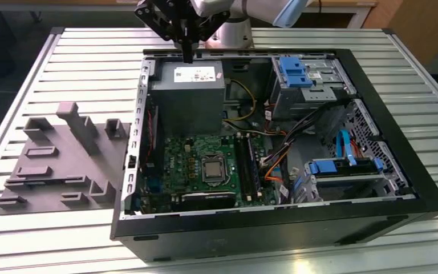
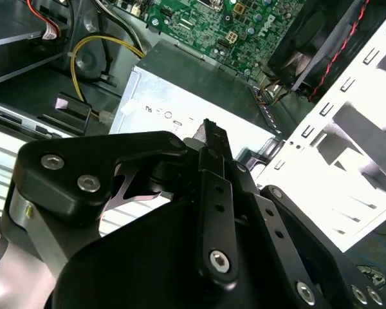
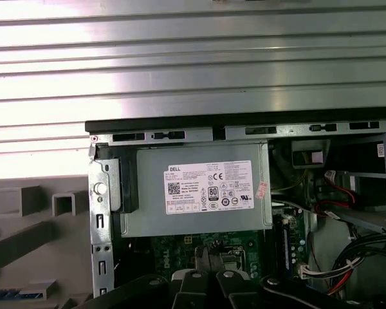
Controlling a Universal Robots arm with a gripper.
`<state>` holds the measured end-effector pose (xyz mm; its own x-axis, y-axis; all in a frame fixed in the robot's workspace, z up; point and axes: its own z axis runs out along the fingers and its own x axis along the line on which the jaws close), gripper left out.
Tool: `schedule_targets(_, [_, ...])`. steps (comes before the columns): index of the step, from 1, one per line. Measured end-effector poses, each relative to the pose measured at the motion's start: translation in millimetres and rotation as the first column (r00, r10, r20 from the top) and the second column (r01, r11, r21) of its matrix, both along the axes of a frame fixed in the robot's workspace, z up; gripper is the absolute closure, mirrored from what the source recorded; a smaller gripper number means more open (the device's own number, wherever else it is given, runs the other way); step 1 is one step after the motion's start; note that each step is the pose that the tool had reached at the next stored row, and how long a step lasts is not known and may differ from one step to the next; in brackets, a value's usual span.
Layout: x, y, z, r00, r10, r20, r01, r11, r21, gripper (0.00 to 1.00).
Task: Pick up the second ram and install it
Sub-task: 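Reach for the second ram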
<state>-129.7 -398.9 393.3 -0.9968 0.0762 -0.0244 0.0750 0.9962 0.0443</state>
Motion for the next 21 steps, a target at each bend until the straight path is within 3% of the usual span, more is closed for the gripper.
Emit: schedule_targets(21, [-16.7,0.0,-0.1,1.0000,0.000,0.0001,0.000,1.0000,0.0001,0.89])
